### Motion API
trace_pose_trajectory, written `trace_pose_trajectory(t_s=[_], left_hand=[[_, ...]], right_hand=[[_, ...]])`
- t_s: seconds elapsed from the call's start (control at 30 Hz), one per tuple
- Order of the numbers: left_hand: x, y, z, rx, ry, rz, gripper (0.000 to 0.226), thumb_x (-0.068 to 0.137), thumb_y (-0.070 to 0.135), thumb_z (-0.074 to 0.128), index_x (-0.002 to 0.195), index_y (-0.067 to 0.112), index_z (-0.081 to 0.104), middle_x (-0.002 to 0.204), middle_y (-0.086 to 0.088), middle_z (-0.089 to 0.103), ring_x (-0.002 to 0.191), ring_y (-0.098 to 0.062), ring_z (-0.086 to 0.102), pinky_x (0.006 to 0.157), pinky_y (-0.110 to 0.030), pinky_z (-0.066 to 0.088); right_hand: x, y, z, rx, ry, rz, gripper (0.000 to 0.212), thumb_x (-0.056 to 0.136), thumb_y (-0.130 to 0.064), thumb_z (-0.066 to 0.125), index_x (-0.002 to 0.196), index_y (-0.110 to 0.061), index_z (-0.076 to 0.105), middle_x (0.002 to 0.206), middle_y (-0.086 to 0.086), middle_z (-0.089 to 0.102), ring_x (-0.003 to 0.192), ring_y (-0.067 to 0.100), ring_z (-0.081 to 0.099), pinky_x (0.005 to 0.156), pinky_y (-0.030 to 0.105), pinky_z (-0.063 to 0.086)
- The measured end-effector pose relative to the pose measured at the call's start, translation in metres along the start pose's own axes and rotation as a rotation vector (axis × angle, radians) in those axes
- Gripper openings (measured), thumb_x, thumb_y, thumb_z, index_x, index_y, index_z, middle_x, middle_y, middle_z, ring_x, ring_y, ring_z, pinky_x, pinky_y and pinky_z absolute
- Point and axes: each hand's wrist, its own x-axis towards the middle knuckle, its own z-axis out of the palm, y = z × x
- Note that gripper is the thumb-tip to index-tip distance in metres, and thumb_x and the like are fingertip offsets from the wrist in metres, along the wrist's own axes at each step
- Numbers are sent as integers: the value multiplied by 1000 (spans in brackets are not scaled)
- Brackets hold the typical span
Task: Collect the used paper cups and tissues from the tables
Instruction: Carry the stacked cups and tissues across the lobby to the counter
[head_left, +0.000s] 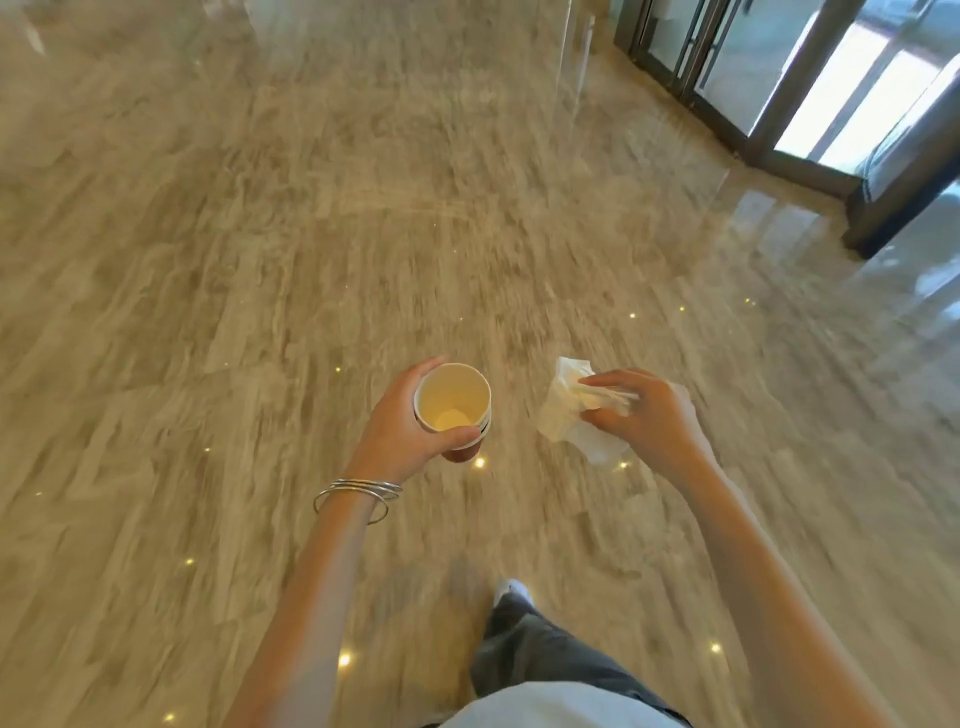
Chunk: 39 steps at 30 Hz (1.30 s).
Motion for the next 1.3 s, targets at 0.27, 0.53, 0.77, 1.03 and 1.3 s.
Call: trace_pose_trajectory(t_s=[0.27, 0.53, 0.77, 1.03, 1.3], left_hand=[[179, 15, 19, 10, 19, 19, 84, 58, 32, 85, 130, 30, 43, 122, 11, 48, 112, -12, 47, 90, -30, 39], [354, -14, 2, 31, -15, 22, 84, 59, 30, 85, 131, 26, 43, 125, 7, 49, 113, -14, 48, 94, -36, 43], [538, -13, -38, 34, -34, 19, 85, 58, 30, 85, 131, 26, 43, 126, 7, 48, 113, -14, 47, 93, -33, 41], [697, -17, -53, 39, -38, 30, 84, 59, 31, 84, 131, 29, 42, 124, 10, 47, 113, -12, 47, 92, -30, 39], [894, -31, -44, 50, -6, -21, 86, 58, 31, 84, 132, 26, 42, 126, 5, 48, 113, -15, 47, 94, -36, 42]], right_hand=[[172, 1, -32, -24, -25, -1, 25, 71, -30, 75, 91, -40, 66, 89, -20, 60, 79, -6, 56, 59, 10, 37], [352, 5, 1, -52, -39, 12, 28, 72, -32, 74, 99, -33, 68, 95, -16, 59, 78, -7, 53, 62, 14, 37], [532, -37, 11, 17, -2, 34, 24, 72, -30, 74, 94, -37, 68, 95, -16, 62, 84, -1, 57, 63, 15, 40], [684, -51, 16, 36, 5, 44, 24, 71, -28, 75, 88, -43, 67, 92, -15, 63, 83, -1, 59, 64, 19, 45], [891, -40, 7, 42, -12, 0, 29, 71, -27, 75, 85, -49, 63, 90, -22, 60, 83, -5, 56, 65, 16, 40]])
